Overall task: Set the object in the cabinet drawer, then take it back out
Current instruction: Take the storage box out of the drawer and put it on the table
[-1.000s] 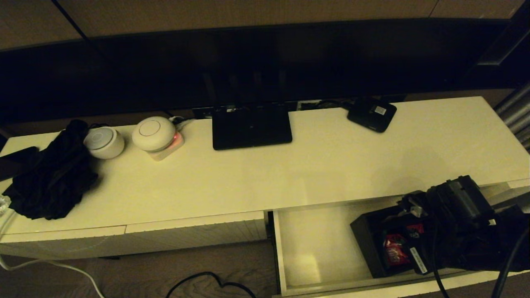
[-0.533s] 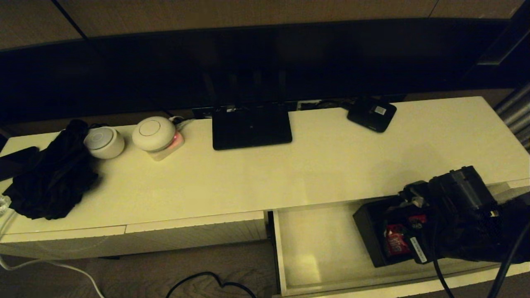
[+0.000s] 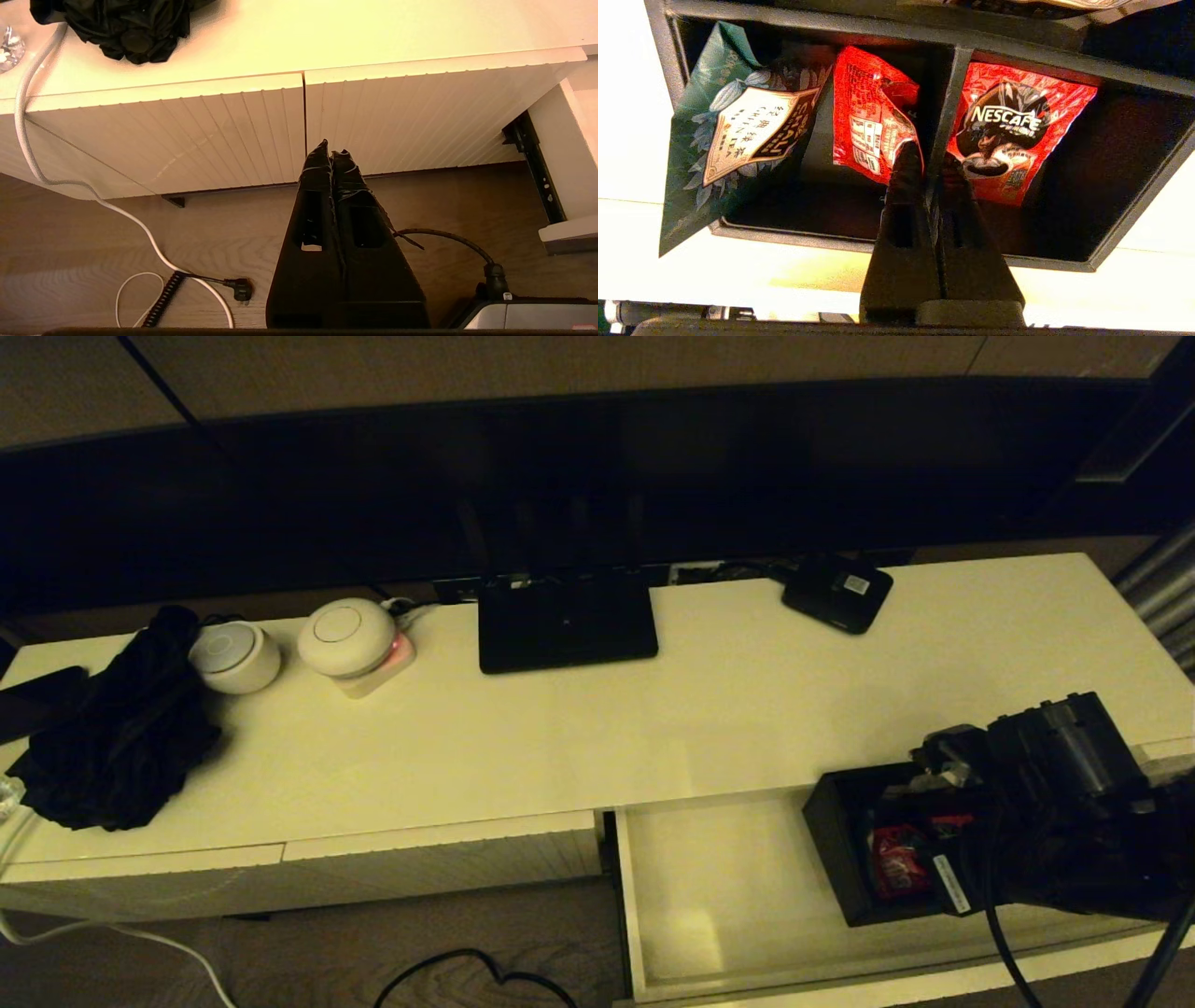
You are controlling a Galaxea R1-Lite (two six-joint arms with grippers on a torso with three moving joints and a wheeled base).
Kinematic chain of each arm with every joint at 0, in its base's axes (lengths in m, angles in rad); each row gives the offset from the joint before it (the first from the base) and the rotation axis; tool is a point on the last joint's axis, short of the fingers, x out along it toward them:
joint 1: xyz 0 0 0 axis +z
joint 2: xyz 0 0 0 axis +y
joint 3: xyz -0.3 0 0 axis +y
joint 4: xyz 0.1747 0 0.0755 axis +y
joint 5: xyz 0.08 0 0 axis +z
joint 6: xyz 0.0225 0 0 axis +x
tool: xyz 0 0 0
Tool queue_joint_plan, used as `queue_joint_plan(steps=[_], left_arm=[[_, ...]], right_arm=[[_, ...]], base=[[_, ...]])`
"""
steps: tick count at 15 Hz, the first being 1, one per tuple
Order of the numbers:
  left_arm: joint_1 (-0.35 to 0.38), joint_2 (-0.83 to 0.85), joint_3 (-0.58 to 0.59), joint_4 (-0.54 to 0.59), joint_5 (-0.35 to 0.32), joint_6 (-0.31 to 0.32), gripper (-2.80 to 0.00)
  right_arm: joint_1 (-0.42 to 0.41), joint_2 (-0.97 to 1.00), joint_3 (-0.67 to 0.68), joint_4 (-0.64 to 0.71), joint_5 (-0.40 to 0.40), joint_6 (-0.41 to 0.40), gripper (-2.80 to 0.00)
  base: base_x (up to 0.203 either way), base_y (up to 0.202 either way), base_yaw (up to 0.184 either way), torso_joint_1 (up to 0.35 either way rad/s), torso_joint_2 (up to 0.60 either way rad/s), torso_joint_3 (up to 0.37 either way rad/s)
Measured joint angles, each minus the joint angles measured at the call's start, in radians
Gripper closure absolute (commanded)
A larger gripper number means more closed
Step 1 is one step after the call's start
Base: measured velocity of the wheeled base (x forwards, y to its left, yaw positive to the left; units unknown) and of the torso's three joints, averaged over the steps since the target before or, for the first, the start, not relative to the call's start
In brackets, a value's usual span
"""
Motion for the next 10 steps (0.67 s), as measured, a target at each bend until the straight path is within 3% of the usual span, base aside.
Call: queue_joint_plan(steps=[10], left_arm=[[0.0, 0.0, 0.0, 0.0, 0.001, 0.0, 0.0]], right_arm=[[-0.006, -0.061, -0.01, -0.01, 0.001, -0.001, 0.0]], base=[[0.0, 0.0, 0.0, 0.0, 0.0, 0.0]])
